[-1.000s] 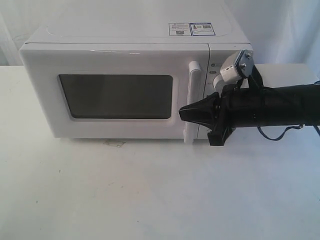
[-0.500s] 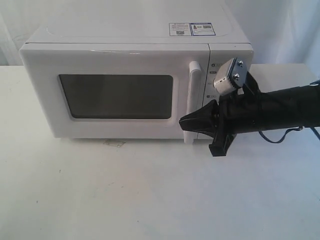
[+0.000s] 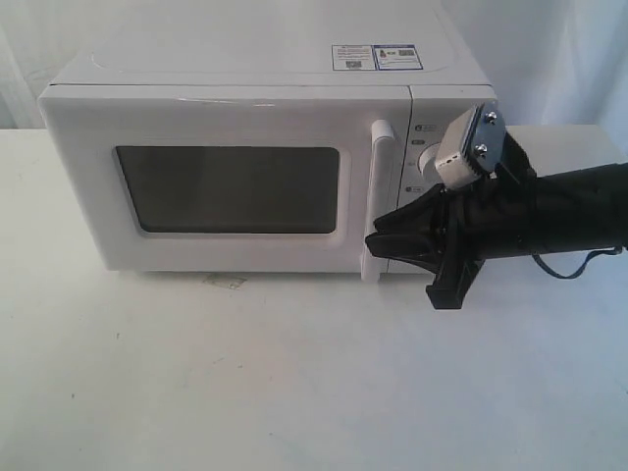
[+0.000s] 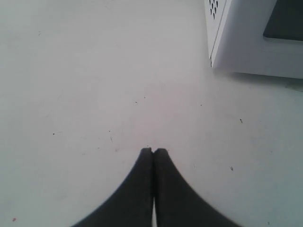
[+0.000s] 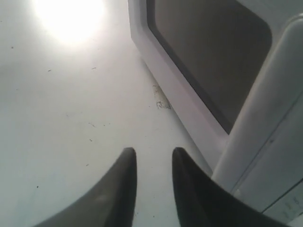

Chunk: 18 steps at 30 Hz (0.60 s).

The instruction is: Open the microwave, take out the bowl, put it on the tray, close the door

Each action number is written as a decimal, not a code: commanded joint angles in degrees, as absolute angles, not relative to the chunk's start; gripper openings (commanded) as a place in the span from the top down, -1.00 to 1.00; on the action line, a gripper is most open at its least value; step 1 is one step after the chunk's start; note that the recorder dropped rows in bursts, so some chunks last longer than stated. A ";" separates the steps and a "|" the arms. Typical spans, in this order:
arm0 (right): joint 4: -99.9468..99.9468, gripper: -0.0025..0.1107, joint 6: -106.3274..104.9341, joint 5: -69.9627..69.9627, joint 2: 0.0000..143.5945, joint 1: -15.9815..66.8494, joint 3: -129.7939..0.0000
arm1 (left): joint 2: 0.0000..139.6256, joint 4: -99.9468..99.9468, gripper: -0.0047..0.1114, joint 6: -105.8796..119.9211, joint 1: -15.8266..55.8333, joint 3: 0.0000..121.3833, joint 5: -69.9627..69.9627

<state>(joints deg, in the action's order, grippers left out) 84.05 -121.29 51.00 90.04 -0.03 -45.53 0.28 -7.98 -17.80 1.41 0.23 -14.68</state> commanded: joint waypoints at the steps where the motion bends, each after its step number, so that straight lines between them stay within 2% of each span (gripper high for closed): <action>1: 84.30 0.35 -122.30 52.21 88.84 -1.66 -44.47 | 0.00 -7.97 0.92 -17.73 1.29 0.00 -14.55; 5: 84.52 0.23 -122.30 54.19 88.84 -1.79 -44.47 | 0.00 -7.97 0.92 -17.73 1.29 0.00 -14.55; 11: 85.34 -0.06 -122.30 51.64 88.80 -1.79 -44.58 | 0.00 -7.97 0.92 -17.73 1.29 0.00 -14.55; 18: 87.13 -0.13 -122.30 49.70 88.93 -1.79 -45.49 | 0.00 -7.97 0.92 -17.73 1.29 0.00 -14.55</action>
